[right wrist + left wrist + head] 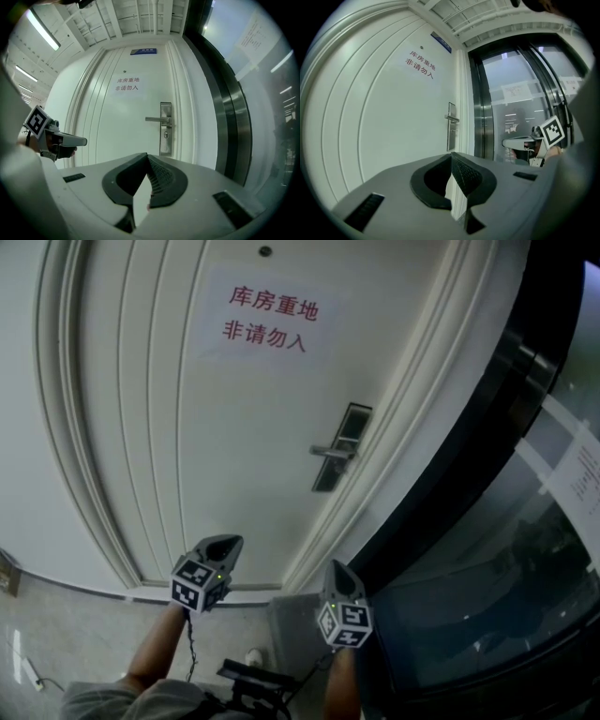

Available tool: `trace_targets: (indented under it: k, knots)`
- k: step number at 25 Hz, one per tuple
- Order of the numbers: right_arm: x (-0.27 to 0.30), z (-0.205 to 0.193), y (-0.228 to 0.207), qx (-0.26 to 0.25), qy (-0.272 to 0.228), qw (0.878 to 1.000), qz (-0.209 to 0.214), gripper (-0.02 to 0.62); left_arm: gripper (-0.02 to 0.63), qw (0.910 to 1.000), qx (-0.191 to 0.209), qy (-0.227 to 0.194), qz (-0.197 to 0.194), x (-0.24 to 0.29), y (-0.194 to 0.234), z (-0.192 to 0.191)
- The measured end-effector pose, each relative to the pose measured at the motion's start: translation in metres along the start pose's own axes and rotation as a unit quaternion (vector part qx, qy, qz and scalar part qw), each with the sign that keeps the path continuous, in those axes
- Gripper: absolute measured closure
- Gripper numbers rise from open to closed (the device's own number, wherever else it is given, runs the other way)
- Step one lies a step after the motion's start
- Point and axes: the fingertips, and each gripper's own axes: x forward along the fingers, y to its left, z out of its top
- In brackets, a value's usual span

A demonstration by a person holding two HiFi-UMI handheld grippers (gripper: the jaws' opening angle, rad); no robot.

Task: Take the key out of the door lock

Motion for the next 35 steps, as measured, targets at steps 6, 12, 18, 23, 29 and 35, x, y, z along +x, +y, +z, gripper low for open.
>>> trace_targets:
  k: [6, 12, 18, 23, 29, 35]
  knots:
    - [0.040, 0.001, -0.024, -0.002, 0.001, 1.000, 0.015, 0.583, 0.614, 0.9999, 0.000, -0.001, 0.013, 0.038, 0.012, 0.002]
    - [0.082, 0.007, -0.043, 0.002, 0.009, 1.000, 0.027, 0.583, 0.614, 0.9997, -0.005, 0.002, 0.025, 0.074, 0.030, 0.011]
    - [0.122, 0.009, -0.056, -0.005, 0.013, 0.999, 0.041, 0.584, 0.614, 0.9990, -0.011, 0.005, 0.042, 0.102, 0.048, 0.013]
    - [0.151, 0.012, -0.066, -0.016, 0.016, 0.999, 0.050, 0.584, 0.614, 0.9982, -0.013, 0.011, 0.057, 0.119, 0.062, 0.012]
    - [0.178, 0.016, -0.076, -0.026, 0.011, 0.998, 0.055, 0.583, 0.614, 0.9973, -0.018, 0.015, 0.070, 0.133, 0.076, 0.009]
    - [0.198, 0.028, -0.081, -0.044, 0.000, 0.997, 0.070, 0.583, 0.614, 0.9962, -0.022, 0.016, 0.082, 0.141, 0.086, 0.007]
